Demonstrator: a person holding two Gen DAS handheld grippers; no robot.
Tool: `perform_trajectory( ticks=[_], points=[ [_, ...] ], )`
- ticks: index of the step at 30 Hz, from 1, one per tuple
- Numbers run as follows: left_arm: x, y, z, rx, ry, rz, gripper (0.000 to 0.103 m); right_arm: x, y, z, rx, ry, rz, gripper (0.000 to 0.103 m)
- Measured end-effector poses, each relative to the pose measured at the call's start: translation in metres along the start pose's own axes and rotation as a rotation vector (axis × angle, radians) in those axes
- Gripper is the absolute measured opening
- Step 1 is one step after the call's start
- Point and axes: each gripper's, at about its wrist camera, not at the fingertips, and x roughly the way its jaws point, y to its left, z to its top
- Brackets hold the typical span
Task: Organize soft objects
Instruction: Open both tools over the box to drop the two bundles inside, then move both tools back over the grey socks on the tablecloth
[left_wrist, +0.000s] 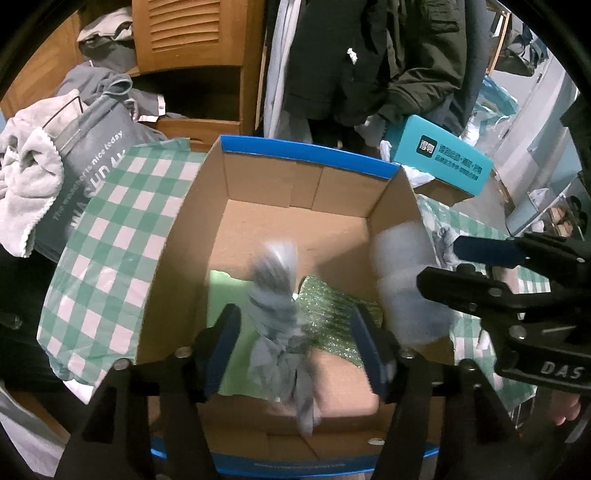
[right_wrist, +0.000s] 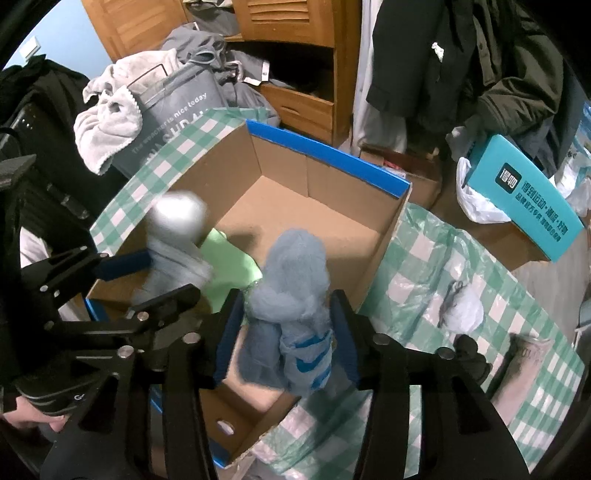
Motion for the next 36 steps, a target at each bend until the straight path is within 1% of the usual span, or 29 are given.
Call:
perform_trajectory(
  ticks=[2,5,15,26,36],
  points=[
    [0.0,0.0,0.0,-0.003,0.001,0.003,0.069,-0.002,-0.001,0.0,0.009,-0.009,-0.004,0.062],
    [-0.002,0.0,0.001,-0.015,0.001,-0.006,0.069,-0.007,-0.004,0.0,0.013,-0.021,-0.001,0.064],
    [-0.006,-0.005,0.003,-0.025,-0.01,-0.043,0.069,-0.024,-0.018,-0.008,0.041,-0.045,-0.021,0.066],
    [-0.01,-0.031,0.005,0.009,-0.028,-0.091,0.07,-0.039,-0.039,-0.026,0.073,-0.06,-0.046,0.066],
    [-0.01,-0.056,0.006,0.055,-0.03,-0.102,0.07,-0.055,-0.064,-0.043,0.121,-0.07,-0.075,0.066]
  ],
)
